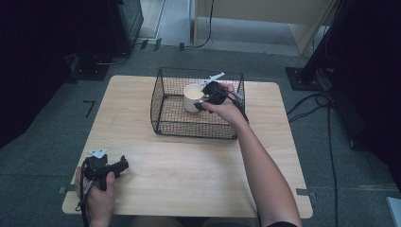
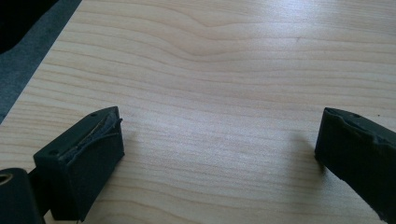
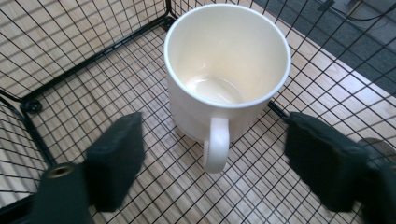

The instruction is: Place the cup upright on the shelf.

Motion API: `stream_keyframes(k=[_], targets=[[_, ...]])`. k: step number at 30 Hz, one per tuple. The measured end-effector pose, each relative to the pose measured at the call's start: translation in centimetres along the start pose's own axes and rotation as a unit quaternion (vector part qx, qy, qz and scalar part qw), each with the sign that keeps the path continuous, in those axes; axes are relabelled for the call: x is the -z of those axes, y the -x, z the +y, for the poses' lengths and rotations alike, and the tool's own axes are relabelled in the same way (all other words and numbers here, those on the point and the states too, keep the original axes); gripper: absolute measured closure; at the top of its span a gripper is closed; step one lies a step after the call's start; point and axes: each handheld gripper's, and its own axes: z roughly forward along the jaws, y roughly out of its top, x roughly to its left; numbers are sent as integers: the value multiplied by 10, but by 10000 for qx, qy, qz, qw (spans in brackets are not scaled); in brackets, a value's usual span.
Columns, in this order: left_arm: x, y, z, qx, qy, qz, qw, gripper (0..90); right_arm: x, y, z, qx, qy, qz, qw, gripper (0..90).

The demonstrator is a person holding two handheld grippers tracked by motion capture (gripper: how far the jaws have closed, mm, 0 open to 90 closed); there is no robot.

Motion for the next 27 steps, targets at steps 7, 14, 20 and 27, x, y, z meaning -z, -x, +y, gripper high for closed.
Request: stream_keyframes(k=[7,14,20,27], targets=[[0,0,0,-2,0,2,10000,12,23,-6,2,-105,222,101,9996,14],[0,0,0,0,0,0,10000,12,45,-18,-6,70,385,147,9991,0],[0,0,0,0,1,1,10000,12,61,-24,-16,73,474,212,9986,0],[0,0,0,-1,-1,1,10000,12,73,-22,-32,103,501,151,9986,0]])
